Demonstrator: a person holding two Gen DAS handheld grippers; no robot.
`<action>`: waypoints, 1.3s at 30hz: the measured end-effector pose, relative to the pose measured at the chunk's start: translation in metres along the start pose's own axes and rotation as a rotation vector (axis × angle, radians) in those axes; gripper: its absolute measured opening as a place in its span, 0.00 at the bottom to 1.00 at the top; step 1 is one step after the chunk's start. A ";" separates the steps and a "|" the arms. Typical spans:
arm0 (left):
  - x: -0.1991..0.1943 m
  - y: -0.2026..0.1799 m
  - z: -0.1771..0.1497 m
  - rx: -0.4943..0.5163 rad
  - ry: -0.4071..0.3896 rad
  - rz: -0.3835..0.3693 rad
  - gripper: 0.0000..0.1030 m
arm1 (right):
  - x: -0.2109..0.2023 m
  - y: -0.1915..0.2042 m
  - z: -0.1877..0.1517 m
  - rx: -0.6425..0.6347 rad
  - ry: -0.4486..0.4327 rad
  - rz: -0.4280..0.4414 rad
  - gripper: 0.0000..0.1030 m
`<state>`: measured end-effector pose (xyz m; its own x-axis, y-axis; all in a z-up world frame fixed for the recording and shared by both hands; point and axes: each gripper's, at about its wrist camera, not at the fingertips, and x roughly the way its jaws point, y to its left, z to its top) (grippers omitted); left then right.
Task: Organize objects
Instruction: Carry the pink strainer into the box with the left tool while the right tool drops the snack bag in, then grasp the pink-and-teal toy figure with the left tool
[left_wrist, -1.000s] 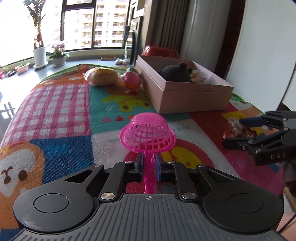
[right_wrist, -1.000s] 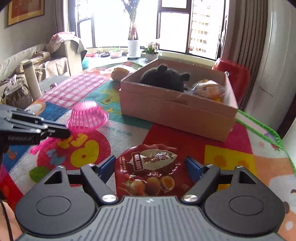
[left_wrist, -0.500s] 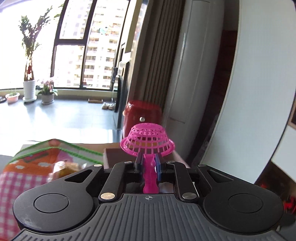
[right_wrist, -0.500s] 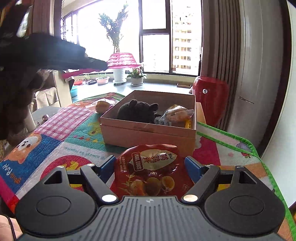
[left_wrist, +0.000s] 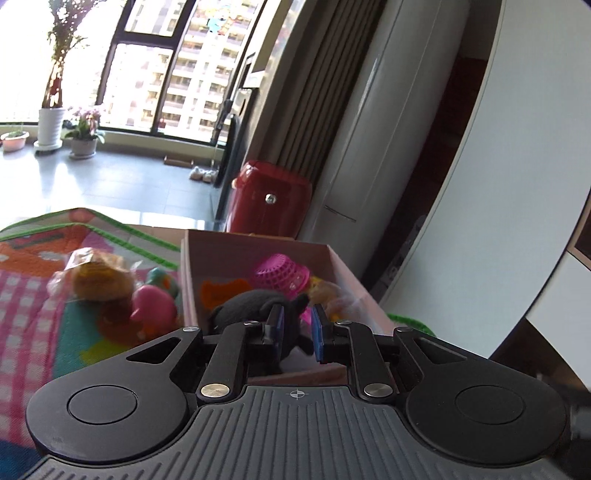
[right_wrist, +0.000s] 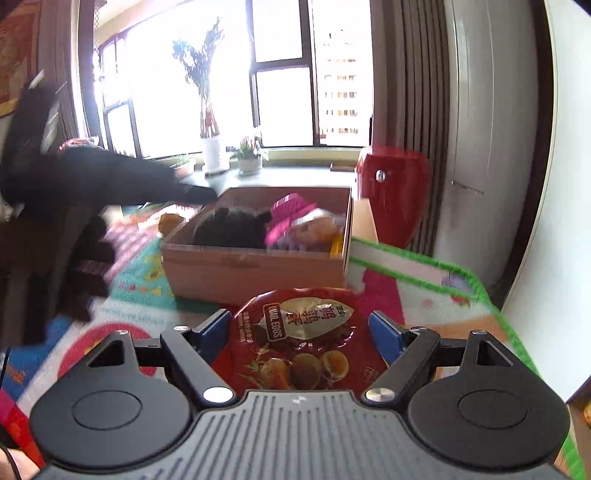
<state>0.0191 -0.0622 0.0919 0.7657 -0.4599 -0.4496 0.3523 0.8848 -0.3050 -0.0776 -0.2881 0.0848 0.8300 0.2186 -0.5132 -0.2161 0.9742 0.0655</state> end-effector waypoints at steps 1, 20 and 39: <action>-0.009 0.004 -0.007 0.006 0.003 0.008 0.17 | -0.002 0.001 0.010 -0.005 -0.026 -0.004 0.79; -0.044 0.076 -0.055 -0.009 0.067 0.106 0.17 | 0.049 -0.004 0.018 0.074 0.036 -0.072 1.00; 0.060 0.098 0.022 0.054 0.107 0.108 0.17 | 0.075 0.012 -0.028 0.041 0.133 -0.032 1.00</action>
<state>0.1112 -0.0010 0.0533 0.7398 -0.3650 -0.5652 0.3017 0.9308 -0.2062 -0.0321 -0.2620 0.0228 0.7603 0.1804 -0.6241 -0.1668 0.9827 0.0809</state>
